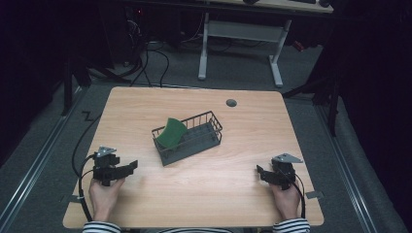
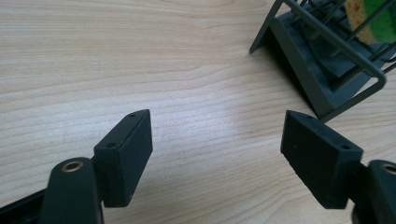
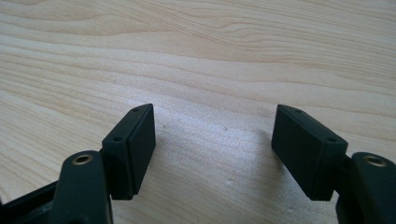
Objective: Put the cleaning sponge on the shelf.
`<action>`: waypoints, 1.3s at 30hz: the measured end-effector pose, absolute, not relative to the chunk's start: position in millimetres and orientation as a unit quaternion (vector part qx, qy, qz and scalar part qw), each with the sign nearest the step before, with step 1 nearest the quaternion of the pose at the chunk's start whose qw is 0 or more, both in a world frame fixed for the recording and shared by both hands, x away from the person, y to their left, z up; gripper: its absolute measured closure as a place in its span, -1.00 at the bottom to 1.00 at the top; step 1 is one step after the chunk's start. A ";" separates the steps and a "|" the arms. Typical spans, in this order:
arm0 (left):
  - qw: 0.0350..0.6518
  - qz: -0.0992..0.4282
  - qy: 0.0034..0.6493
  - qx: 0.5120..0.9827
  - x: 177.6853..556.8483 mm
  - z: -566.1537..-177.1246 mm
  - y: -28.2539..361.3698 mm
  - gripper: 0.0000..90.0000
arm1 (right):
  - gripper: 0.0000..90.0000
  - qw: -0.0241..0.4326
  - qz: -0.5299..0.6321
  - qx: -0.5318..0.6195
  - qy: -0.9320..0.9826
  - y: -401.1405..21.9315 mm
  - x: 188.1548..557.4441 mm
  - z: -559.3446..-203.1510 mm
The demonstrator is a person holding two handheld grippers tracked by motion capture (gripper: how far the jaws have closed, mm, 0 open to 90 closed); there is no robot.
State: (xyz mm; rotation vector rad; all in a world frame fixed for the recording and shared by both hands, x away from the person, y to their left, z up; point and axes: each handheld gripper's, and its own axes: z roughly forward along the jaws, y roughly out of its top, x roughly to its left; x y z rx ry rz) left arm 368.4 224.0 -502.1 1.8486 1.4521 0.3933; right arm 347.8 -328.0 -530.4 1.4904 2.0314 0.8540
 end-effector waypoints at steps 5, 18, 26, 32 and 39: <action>0.369 0.147 0.569 0.720 369.9 -509.9 222.8 -0.43 | -0.32 0.239 0.312 0.544 0.742 -328.0 347.8 -530.4; 0.349 0.165 0.567 0.727 372.8 -523.8 215.0 -0.43 | -0.32 0.238 0.312 0.544 0.742 -327.9 347.7 -530.4; 0.345 0.176 0.565 0.729 376.0 -529.4 210.4 -0.43 | -0.32 0.239 0.313 0.543 0.742 -327.8 347.8 -530.5; 0.338 0.207 0.554 0.732 374.2 -533.5 205.9 -0.43 | -0.32 0.239 0.313 0.543 0.742 -327.7 347.8 -530.5; 0.328 0.234 0.547 0.734 372.3 -536.9 200.8 -0.45 | -0.32 0.239 0.313 0.542 0.742 -327.7 347.8 -530.6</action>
